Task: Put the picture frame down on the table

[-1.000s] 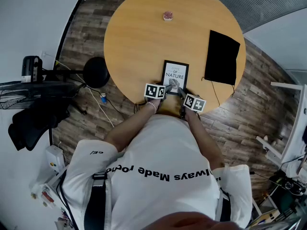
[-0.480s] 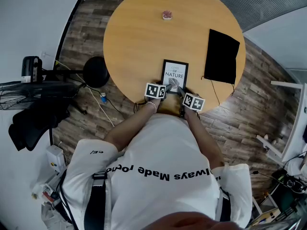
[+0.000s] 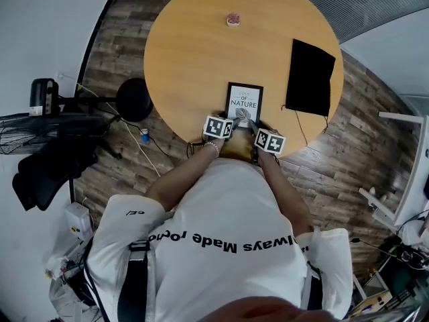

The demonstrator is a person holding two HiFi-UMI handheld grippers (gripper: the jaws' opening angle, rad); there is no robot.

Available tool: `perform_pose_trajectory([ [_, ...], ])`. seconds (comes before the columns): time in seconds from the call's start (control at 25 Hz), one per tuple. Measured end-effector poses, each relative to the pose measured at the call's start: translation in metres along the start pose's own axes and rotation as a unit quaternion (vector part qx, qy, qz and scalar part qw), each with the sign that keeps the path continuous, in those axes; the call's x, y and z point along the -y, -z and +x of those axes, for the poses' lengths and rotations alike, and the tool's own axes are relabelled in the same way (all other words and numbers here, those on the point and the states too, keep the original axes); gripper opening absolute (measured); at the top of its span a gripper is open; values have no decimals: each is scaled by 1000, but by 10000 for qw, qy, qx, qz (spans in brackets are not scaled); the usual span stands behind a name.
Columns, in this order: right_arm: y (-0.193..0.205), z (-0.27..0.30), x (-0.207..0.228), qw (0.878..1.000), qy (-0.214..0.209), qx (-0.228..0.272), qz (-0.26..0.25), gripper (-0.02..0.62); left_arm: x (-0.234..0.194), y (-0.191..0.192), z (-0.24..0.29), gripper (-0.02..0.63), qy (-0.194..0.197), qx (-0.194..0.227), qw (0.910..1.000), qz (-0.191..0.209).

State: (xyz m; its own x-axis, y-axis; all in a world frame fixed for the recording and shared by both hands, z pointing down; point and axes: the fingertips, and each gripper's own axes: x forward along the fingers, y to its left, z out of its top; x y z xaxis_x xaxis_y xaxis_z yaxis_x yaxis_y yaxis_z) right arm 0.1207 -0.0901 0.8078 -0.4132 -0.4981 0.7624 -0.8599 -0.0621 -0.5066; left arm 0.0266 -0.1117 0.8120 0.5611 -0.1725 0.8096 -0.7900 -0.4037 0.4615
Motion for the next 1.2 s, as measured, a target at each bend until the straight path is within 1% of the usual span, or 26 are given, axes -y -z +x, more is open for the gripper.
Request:
perform_pose_trajectory([
  [0.24,-1,1,-1,9997,106,-82,-211,176,0,1,0,268,-5,-48,9999,101],
  [0.48,1,0,0,9981,272,-241,-494,179,2,3,0,268,-27,-119,9995,301],
  [1.2,2,3,3,9954,492,-375,-732,183,3,7,1,268,-100,-345,9969,697],
])
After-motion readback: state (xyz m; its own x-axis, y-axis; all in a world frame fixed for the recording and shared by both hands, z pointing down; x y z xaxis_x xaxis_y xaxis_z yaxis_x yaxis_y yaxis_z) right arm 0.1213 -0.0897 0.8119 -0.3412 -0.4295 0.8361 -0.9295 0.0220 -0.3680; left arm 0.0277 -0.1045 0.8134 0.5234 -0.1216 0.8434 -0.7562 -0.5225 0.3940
